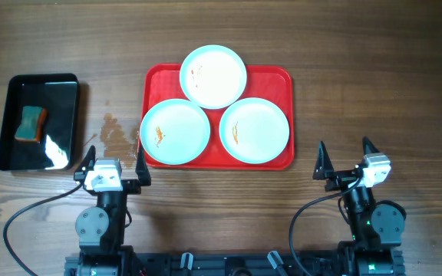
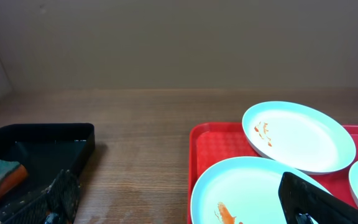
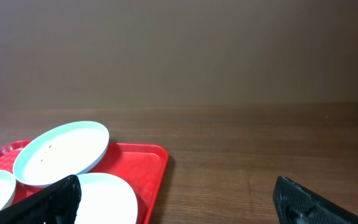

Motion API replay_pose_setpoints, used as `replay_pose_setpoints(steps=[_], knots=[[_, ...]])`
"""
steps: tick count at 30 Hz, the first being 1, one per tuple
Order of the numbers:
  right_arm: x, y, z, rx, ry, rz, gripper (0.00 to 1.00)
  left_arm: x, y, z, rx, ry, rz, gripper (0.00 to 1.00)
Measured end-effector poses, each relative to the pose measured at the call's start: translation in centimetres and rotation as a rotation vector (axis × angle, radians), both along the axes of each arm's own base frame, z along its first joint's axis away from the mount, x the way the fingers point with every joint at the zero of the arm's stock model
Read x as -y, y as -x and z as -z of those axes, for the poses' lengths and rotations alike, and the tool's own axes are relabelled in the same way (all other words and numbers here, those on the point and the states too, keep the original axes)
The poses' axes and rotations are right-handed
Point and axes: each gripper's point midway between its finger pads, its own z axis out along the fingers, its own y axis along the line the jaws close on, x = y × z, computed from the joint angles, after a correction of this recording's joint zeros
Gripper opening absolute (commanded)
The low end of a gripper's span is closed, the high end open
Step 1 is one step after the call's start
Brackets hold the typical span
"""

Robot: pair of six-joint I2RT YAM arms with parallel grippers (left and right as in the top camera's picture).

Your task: Clean dirty plates on tray and stack at the side

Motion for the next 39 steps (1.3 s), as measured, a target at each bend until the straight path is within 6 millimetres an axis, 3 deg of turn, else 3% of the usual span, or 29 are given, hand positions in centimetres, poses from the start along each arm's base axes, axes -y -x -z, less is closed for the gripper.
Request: replay_pose_setpoints(steps=[27, 29, 30, 31, 33, 35, 37, 38, 39], knots=[[0.0, 0.0, 0.0, 0.0, 0.0, 0.0, 1.0, 0.1, 0.0, 0.0, 0.0, 0.001, 0.003, 1.0], [0.0, 0.0, 0.0, 0.0, 0.0, 0.0, 1.0, 1.6, 0.0, -0.1, 0.005, 0.057, 0.092, 1.0], [0.0, 0.0, 0.0, 0.0, 0.0, 0.0, 1.0, 4.5, 0.4, -0.7, 0.012, 0.167, 0.258, 1.0], [0.0, 0.0, 0.0, 0.0, 0.0, 0.0, 1.0, 7.8, 1.5, -0.9, -0.018, 0.274, 0.45, 1.0], [0.0, 0.0, 0.0, 0.0, 0.0, 0.0, 1.0, 12.3, 4.6, -1.3, -0.1, 0.421, 0.755, 1.0], [0.0, 0.0, 0.0, 0.0, 0.0, 0.0, 1.0, 14.1, 6.6, -1.7, -0.153, 0.502, 0.905, 1.0], [0.0, 0.0, 0.0, 0.0, 0.0, 0.0, 1.0, 14.9, 8.0, -5.2, -0.042, 0.501, 1.022, 1.0], [0.0, 0.0, 0.0, 0.0, 0.0, 0.0, 1.0, 15.1, 9.5, -8.6, 0.091, 0.465, 1.094, 1.0], [0.0, 0.0, 0.0, 0.0, 0.0, 0.0, 1.0, 15.1, 10.0, -9.7, 0.125, 0.464, 1.108, 1.0]])
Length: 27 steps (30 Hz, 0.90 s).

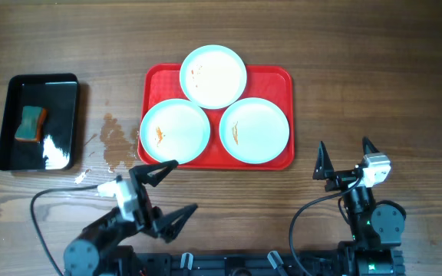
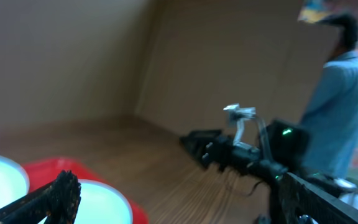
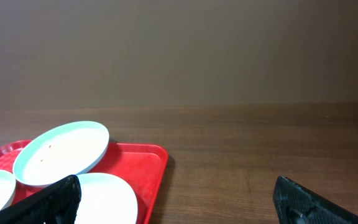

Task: Clean dirty plates on tray and stack at the side
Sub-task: 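Move the left gripper to the black tray and grasp the green-orange sponge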

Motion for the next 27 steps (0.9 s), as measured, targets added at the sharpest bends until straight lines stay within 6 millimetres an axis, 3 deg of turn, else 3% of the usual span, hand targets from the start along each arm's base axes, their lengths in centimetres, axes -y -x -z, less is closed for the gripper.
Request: replay_pose_setpoints(steps=[2, 5, 6, 8, 10, 12, 17, 20, 22, 24, 27], knots=[[0.0, 0.0, 0.0, 0.0, 0.0, 0.0, 1.0, -0.4, 0.1, -1.7, -0.009, 0.026, -0.021, 1.0], [0.0, 0.0, 0.0, 0.001, 0.0, 0.0, 1.0, -1.9, -1.4, -3.7, -0.093, 0.006, -0.148, 1.0], [0.0, 0.0, 0.0, 0.0, 0.0, 0.0, 1.0, -2.9, -2.2, -4.0, -0.194, 0.003, -0.219, 1.0], [0.0, 0.0, 0.0, -0.001, 0.0, 0.0, 1.0, -5.9, -4.1, -5.6, -0.343, -0.027, -0.436, 1.0], [0.0, 0.0, 0.0, 0.0, 0.0, 0.0, 1.0, -9.3, -5.1, -5.8, -0.557, -0.083, -0.653, 1.0], [0.0, 0.0, 0.0, 0.0, 0.0, 0.0, 1.0, -12.7, -6.8, -7.7, -0.697, -0.17, -0.829, 1.0], [0.0, 0.0, 0.0, 0.0, 0.0, 0.0, 1.0, -14.2, -9.3, -3.9, -0.929, -0.256, -0.843, 1.0], [0.0, 0.0, 0.0, 0.001, 0.0, 0.0, 1.0, -16.5, -10.8, -0.1, -1.316, -0.362, -0.884, 1.0], [0.0, 0.0, 0.0, 0.0, 0.0, 0.0, 1.0, -19.0, -13.7, 1.2, -1.488, -0.463, -0.938, 1.0], [0.0, 0.0, 0.0, 0.0, 0.0, 0.0, 1.0, -23.0, -17.2, 4.6, -1.642, -0.618, -1.045, 1.0], [0.0, 0.0, 0.0, 0.001, 0.0, 0.0, 1.0, -28.3, -19.3, 8.5, -1.712, -0.792, -1.223, 1.0]])
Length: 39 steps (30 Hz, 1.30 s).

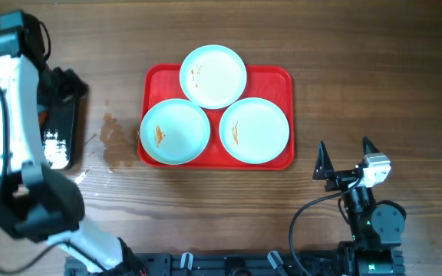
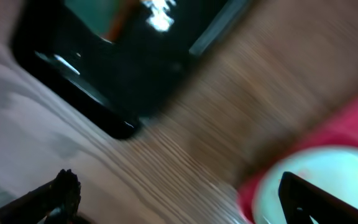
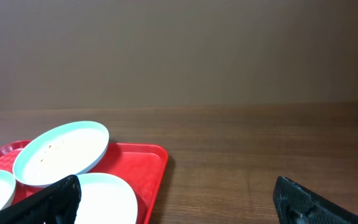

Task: Clean dirty plates on tray and stack at the side
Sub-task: 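Move the left gripper to the black tray and grasp the green-orange sponge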

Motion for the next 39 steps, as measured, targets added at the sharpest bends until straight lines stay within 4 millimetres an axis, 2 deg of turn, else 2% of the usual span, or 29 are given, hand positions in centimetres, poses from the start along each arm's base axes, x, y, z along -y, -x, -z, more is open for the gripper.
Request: replay_pose_setpoints(steps=[2, 4, 6, 7, 9, 11, 13, 14, 17, 19, 21, 26, 27, 29, 31, 34, 36, 38, 39], knots=[[0.0, 0.0, 0.0, 0.0, 0.0, 0.0, 1.0, -4.4, 0.3, 1.8, -0.087, -0.146, -0.053, 1.0], [0.0, 0.0, 0.0, 0.0, 0.0, 0.0, 1.0, -7.2, -0.2, 1.8, -0.067, -0.234, -0.095, 0.99], [0.0, 0.0, 0.0, 0.0, 0.0, 0.0, 1.0, -9.1, -0.6, 1.7, -0.014, -0.246, -0.143, 0.99], [0.0, 0.0, 0.0, 0.0, 0.0, 0.0, 1.0, -10.3, -1.0, 1.8, 0.028, -0.233, -0.163, 0.96], [0.0, 0.0, 0.0, 0.0, 0.0, 0.0, 1.0, -11.8, -2.3, 2.0, 0.12, -0.159, -0.098, 0.91], [0.0, 0.0, 0.0, 0.0, 0.0, 0.0, 1.0, -12.2, -3.0, 2.6, 0.205, -0.014, 0.003, 0.92], [0.0, 0.0, 0.0, 0.0, 0.0, 0.0, 1.0, -12.3, -3.1, 3.2, 0.264, 0.096, 0.075, 0.8], [0.0, 0.0, 0.0, 0.0, 0.0, 0.0, 1.0, -12.6, -3.0, 3.9, 0.276, 0.135, 0.09, 0.79], [0.0, 0.0, 0.0, 0.0, 0.0, 0.0, 1.0, -13.8, -2.3, 7.9, 0.253, 0.236, 0.095, 0.74], [0.0, 0.0, 0.0, 0.0, 0.0, 0.0, 1.0, -13.8, -2.0, 10.1, 0.22, 0.273, 0.116, 0.72], [0.0, 0.0, 0.0, 0.0, 0.0, 0.0, 1.0, -13.9, -2.3, 11.0, 0.209, 0.265, 0.165, 0.71], [0.0, 0.0, 0.0, 0.0, 0.0, 0.0, 1.0, -14.7, -2.4, 11.4, 0.137, 0.174, 0.309, 0.66], [0.0, 0.0, 0.0, 0.0, 0.0, 0.0, 1.0, -15.1, -2.3, 11.9, 0.106, 0.144, 0.323, 0.66], [0.0, 0.0, 0.0, 0.0, 0.0, 0.0, 1.0, -15.3, -2.6, 13.1, 0.057, 0.113, 0.374, 0.73], [0.0, 0.0, 0.0, 0.0, 0.0, 0.0, 1.0, -15.0, -3.2, 13.1, 0.046, 0.094, 0.426, 0.73], [0.0, 0.0, 0.0, 0.0, 0.0, 0.0, 1.0, -13.4, -4.5, 13.2, 0.034, 0.085, 0.523, 0.73], [0.0, 0.0, 0.0, 0.0, 0.0, 0.0, 1.0, -12.4, -4.9, 14.3, 0.013, 0.103, 0.559, 0.7], [0.0, 0.0, 0.0, 0.0, 0.0, 0.0, 1.0, -12.6, -4.5, 15.7, -0.027, 0.106, 0.563, 0.69], [0.0, 0.0, 0.0, 0.0, 0.0, 0.0, 1.0, -13.1, -4.3, 15.7, -0.044, 0.09, 0.559, 0.66]])
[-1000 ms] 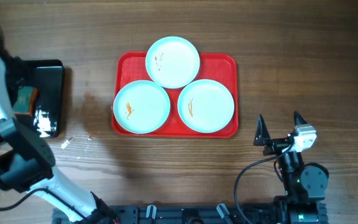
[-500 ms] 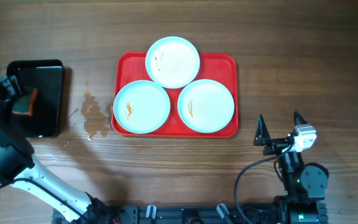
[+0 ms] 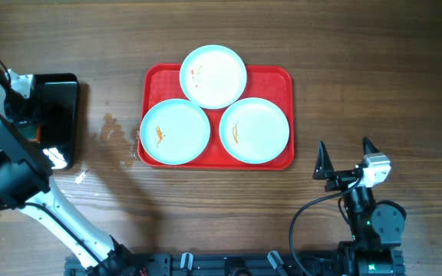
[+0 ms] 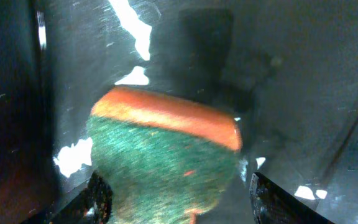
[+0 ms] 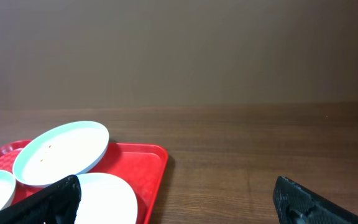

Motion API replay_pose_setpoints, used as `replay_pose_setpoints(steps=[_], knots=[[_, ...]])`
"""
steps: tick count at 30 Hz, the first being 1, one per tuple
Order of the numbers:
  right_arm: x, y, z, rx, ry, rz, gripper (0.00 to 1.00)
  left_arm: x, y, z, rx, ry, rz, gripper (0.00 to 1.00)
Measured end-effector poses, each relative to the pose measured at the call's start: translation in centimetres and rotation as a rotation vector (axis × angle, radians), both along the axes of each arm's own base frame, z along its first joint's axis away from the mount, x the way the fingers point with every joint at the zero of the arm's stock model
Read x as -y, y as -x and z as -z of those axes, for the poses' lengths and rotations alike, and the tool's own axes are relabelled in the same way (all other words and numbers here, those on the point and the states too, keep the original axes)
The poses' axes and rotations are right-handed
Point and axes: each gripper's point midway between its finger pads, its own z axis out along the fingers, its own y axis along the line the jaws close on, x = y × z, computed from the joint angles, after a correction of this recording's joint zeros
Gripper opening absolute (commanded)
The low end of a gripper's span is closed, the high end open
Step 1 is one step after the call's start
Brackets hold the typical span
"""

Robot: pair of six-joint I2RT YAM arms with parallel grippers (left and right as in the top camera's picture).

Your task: Clean dirty plates on tray and stack at the side

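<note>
Three pale blue plates lie on the red tray (image 3: pixel 284 77): a far one (image 3: pixel 213 76), a near left one (image 3: pixel 175 132) and a near right one (image 3: pixel 255 129). Each carries orange smears. A green sponge with an orange side (image 4: pixel 166 155) lies in the wet black tray (image 3: pixel 66 107) at the left. My left gripper (image 4: pixel 179 202) is low in that tray and open, one finger on either side of the sponge. Near the table's front right, my right gripper (image 3: pixel 344 147) is open and holds nothing. In the overhead view the left arm hides most of the sponge.
A wet patch (image 3: pixel 113 130) marks the wood between the black tray and the red tray. The right wrist view shows the red tray's near right corner (image 5: pixel 157 155) and bare wood to its right.
My left gripper was higher, over the black tray with a plate's edge in its blurred view. Now it is down inside the tray with its open fingers on either side of the sponge. The right arm is unchanged.
Both arms were parked at the front edge, grippers open. Then the left arm had lifted and was turned toward the right. After that it was out over the black tray at the left, and now it is low over the sponge. The plates and right arm stayed put.
</note>
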Motion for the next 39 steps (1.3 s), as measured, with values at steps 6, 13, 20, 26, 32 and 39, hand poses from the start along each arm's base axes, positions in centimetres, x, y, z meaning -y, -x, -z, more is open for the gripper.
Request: replay_pose_setpoints(steps=[6, 13, 20, 26, 32, 39], knots=[[0.0, 0.0, 0.0, 0.0, 0.0, 0.0, 1.0, -0.8, 1.4, 0.1, -0.02, 0.023, -0.025, 0.61], [0.0, 0.0, 0.0, 0.0, 0.0, 0.0, 1.0, 0.6, 2.0, 0.2, -0.025, 0.108, -0.032, 0.35], [0.0, 0.0, 0.0, 0.0, 0.0, 0.0, 0.99, 0.9, 1.3, 0.2, 0.005, 0.118, -0.092, 0.06], [0.0, 0.0, 0.0, 0.0, 0.0, 0.0, 1.0, 1.9, 0.3, 0.1, 0.052, 0.18, -0.237, 0.04], [0.0, 0.0, 0.0, 0.0, 0.0, 0.0, 1.0, 4.5, -1.8, -7.6, 0.256, 0.28, -0.236, 0.04], [0.0, 0.0, 0.0, 0.0, 0.0, 0.0, 1.0, 6.2, -0.2, -13.5, 0.314, 0.288, -0.282, 0.04]])
